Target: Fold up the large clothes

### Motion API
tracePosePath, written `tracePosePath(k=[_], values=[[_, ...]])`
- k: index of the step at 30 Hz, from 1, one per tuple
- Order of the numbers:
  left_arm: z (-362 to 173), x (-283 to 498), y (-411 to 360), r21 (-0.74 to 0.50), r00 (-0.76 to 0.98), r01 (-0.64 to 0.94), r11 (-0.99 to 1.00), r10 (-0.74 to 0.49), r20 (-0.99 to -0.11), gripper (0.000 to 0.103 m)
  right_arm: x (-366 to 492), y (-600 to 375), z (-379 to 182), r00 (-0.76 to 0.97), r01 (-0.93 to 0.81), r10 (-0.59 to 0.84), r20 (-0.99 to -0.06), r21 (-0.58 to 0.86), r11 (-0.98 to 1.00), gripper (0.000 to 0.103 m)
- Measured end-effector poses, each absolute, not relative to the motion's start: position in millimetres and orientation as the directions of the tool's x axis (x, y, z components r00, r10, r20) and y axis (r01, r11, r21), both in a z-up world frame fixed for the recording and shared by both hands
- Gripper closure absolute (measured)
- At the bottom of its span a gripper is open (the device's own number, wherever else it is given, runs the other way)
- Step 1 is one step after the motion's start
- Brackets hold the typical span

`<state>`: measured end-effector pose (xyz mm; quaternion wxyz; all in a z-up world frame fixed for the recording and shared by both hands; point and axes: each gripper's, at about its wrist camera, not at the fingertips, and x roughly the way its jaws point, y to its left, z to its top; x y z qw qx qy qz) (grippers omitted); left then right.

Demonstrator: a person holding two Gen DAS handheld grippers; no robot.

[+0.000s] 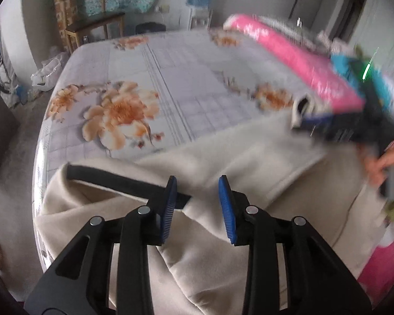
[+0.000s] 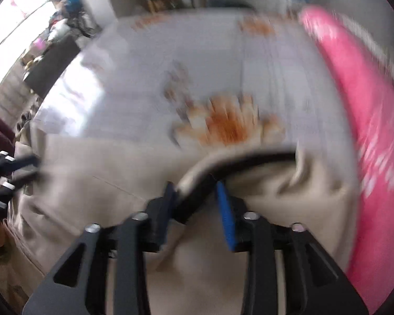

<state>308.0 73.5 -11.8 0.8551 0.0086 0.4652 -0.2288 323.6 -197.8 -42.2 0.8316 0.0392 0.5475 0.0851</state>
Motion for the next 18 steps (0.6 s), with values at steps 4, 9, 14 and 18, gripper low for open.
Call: tracePosePath(k=[4,9,14,18], values=[[-9,327,94,-0.198,0.502,0.325,0.925,-0.346,-0.793,0.065,319,-204,-41,0.376,-0.078,0.213,-0.902,0.199,0.977,0.064],[-40,344,110,-0.135,0.451,0.249,0.959,-0.238,-0.860,0.063,303,-191,-15,0.432,-0.109,0.180,-0.884,0.147,0.983,0.064],[-13,319,102,-0.159,0.529,0.314,0.936,-0.311,-0.790,0.065,280,-163,14,0.497,-0.239,0.267,-0.826,0.165,0.957,0.064],[-5,297,62,-0.167,0.496,0.447,0.879,-0.399,-0.771,0.064,274,-137,-15,0.424,-0.282,0.258,-0.868,0.145,0.948,0.064]])
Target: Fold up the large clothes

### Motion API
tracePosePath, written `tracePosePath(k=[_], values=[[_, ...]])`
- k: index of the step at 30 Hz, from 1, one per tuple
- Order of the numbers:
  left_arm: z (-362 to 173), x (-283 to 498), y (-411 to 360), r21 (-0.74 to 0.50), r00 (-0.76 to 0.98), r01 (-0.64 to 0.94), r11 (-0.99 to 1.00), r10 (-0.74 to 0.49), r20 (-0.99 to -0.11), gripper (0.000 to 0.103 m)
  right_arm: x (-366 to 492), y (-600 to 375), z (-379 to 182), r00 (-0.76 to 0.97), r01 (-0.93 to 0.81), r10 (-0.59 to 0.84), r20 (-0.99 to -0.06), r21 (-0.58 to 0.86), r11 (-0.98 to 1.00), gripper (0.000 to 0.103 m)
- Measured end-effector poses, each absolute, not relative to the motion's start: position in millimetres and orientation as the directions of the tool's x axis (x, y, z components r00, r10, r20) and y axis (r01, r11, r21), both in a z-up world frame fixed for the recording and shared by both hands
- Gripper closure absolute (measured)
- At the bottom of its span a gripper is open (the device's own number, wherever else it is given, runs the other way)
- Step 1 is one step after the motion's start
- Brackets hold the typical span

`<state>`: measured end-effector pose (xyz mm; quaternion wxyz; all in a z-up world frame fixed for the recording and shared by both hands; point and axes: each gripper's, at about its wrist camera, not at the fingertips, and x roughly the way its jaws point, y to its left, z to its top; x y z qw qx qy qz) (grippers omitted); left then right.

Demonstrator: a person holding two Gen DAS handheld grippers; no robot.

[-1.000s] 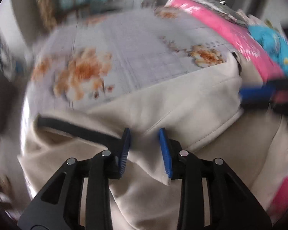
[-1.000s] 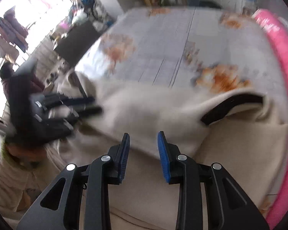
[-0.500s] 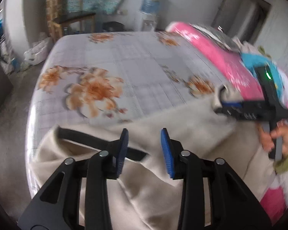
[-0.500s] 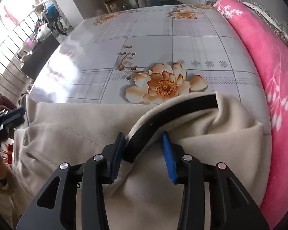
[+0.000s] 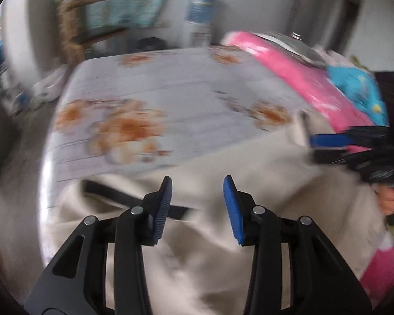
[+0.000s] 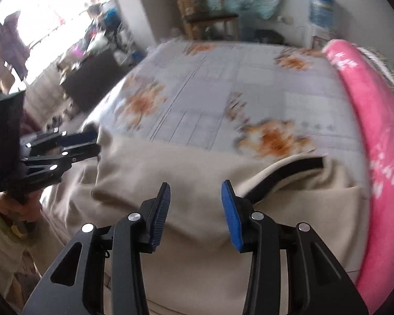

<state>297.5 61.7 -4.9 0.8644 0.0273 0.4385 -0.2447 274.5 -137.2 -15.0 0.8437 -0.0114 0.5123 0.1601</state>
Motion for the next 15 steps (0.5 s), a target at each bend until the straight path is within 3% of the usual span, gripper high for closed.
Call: tracePosePath(k=[3,6,10,15], values=[[-32,286,25,-0.079,0.429,0.490,0.868,-0.319,-0.845,0.063,271,-131,-37,0.405,-0.252,0.214,-0.889,0.116,0.961,0.064],[-34,269,7,0.089,0.505,0.525,0.847,-0.226,-0.833,0.062,255,-130,-22,0.423,-0.247,0.175,-0.889,0.073,0.966,0.064],[-12,261,26,-0.002,0.473,0.489,0.873,-0.267,-0.840,0.062,215,-141,6,0.467,-0.264,0.232,-0.853,0.116,0.958,0.060],[27,222,91,-0.147,0.527,0.393,0.908,-0.354,-0.773,0.056,155,-149,20,0.525,-0.284,0.293,-0.799,0.160,0.945,0.037]])
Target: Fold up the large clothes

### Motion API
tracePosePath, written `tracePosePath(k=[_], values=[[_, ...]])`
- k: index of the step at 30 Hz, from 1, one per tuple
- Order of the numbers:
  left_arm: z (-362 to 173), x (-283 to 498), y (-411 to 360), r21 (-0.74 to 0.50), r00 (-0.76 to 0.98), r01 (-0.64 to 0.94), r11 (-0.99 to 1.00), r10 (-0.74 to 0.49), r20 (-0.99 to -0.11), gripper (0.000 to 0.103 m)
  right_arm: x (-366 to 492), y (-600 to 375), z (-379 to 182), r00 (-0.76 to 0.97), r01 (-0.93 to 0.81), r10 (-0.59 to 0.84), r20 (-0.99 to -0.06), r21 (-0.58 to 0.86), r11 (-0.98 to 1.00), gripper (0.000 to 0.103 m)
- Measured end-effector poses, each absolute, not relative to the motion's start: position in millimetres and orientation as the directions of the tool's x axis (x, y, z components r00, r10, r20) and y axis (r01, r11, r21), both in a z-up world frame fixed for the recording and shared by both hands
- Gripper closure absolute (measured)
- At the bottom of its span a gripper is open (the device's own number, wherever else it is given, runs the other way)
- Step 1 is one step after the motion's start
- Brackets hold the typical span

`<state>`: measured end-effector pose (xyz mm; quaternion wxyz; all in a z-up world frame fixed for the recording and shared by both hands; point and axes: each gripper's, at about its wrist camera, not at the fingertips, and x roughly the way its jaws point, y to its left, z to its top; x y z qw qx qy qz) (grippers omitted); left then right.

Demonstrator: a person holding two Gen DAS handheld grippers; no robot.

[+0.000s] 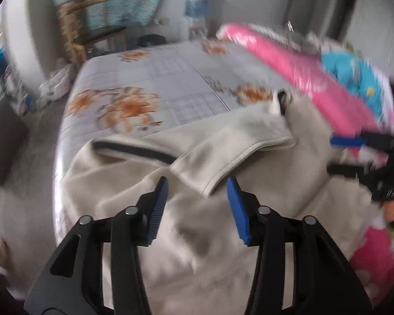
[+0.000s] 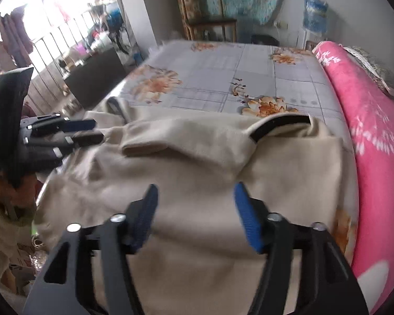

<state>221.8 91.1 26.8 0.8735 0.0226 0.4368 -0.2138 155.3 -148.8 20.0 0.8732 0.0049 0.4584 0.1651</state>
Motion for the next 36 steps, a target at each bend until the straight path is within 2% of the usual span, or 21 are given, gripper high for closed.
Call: tracePosePath(k=[5,9,13,14,16,21,25,29,32,33,36], values=[[26,151,148,-0.222,0.566,0.312,0.924,-0.368,-0.737,0.052,100,-138,-4,0.515,-0.310,0.333,-0.790,0.190,0.932,0.023],[1,107,170,-0.210,0.567,0.223,0.952,-0.302,-0.766,0.052,83,-125,-44,0.472,-0.291,0.289,-0.833,0.162,0.943,0.021],[-19,90,182,-0.192,0.565,0.158,0.969,-0.248,-0.787,0.053,74,-121,-54,0.519,-0.292,0.269,-0.812,0.128,0.948,0.015],[-25,90,185,-0.177,0.566,0.138,0.975,-0.224,-0.794,0.054,75,-120,-55,0.518,-0.290,0.272,-0.811,0.133,0.948,0.013],[-32,94,189,-0.162,0.572,0.112,0.981,-0.196,-0.797,0.061,76,-121,-56,0.516,-0.285,0.284,-0.808,0.151,0.947,0.012],[-41,103,202,-0.240,0.561,0.091,0.967,-0.249,-0.790,0.075,77,-117,-54,0.516,-0.280,0.268,-0.813,0.135,0.950,0.011],[-22,93,199,-0.299,0.586,0.194,0.934,-0.355,-0.729,0.075,78,-115,-53,0.513,-0.273,0.253,-0.821,0.123,0.954,0.011],[-32,115,199,-0.260,0.558,0.156,0.953,-0.302,-0.773,0.075,78,-114,-53,0.509,-0.266,0.244,-0.825,0.119,0.957,0.011],[-50,135,205,-0.292,0.512,0.119,0.949,-0.311,-0.801,0.073,78,-113,-53,0.508,-0.257,0.233,-0.829,0.113,0.960,0.011],[-51,137,206,-0.305,0.514,0.119,0.945,-0.321,-0.795,0.068,78,-113,-53,0.508,-0.256,0.230,-0.830,0.110,0.960,0.011],[-42,134,204,-0.320,0.533,0.160,0.934,-0.355,-0.768,0.071,78,-112,-53,0.508,-0.254,0.226,-0.831,0.107,0.961,0.011]])
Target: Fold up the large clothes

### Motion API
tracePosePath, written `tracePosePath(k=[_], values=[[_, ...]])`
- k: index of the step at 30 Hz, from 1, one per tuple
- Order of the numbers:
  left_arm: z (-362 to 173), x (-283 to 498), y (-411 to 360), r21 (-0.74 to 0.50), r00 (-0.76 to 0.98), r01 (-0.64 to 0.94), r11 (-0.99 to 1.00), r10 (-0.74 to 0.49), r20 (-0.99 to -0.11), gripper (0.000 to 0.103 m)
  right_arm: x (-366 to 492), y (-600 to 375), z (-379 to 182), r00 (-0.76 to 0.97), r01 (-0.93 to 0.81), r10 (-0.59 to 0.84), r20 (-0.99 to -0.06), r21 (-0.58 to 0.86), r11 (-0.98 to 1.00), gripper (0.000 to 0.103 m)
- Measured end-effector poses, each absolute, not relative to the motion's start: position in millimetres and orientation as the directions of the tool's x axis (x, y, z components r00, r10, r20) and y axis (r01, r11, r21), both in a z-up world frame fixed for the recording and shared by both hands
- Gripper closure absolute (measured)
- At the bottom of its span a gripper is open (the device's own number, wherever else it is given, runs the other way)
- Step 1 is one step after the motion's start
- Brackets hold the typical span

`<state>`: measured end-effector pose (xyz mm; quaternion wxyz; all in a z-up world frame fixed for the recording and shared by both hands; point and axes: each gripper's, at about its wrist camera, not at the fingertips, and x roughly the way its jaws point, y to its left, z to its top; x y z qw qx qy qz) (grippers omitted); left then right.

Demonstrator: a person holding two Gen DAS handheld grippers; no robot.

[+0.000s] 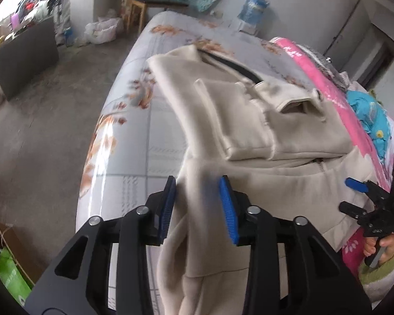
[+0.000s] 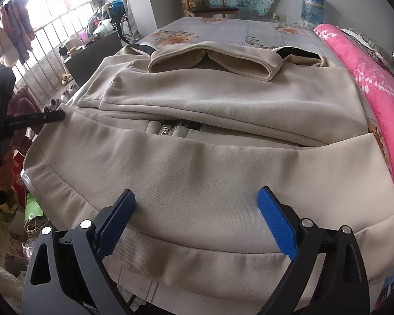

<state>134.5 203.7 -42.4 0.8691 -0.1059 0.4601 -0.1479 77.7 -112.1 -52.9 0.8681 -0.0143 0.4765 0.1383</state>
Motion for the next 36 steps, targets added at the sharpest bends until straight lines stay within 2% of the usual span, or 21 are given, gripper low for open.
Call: tracePosePath(k=[5,7,14,20,23,27,32,36], values=[[-18,109,194,-0.400,0.554,0.319,0.859,-0.511,-0.657,0.071,77,-111,-53,0.514,-0.253,0.222,-0.829,0.101,0.962,0.011],[-17,104,189,-0.401,0.551,0.350,0.847,-0.532,-0.643,0.070,76,-111,-54,0.517,-0.253,0.223,-0.826,0.102,0.962,0.011],[-50,124,181,-0.288,0.513,0.224,0.931,-0.364,-0.777,0.070,75,-111,-54,0.520,-0.255,0.225,-0.824,0.101,0.962,0.011],[-43,111,173,-0.257,0.513,0.243,0.935,-0.349,-0.785,0.070,74,-113,-54,0.532,-0.260,0.236,-0.813,0.108,0.959,0.011],[-51,109,159,-0.109,0.509,0.205,0.973,-0.201,-0.837,0.068,72,-115,-54,0.546,-0.262,0.246,-0.801,0.116,0.958,0.010],[-47,104,143,0.016,0.540,0.186,0.982,-0.089,-0.837,0.068,70,-116,-54,0.552,-0.260,0.255,-0.794,0.127,0.957,0.010],[-46,101,133,0.110,0.557,0.167,0.980,-0.002,-0.831,0.068,62,-143,-40,0.563,-0.213,0.303,-0.769,0.220,0.952,0.010],[-45,99,124,0.170,0.567,0.164,0.972,0.048,-0.823,0.068,51,-186,-21,0.625,-0.131,0.252,-0.739,0.219,0.967,0.012]])
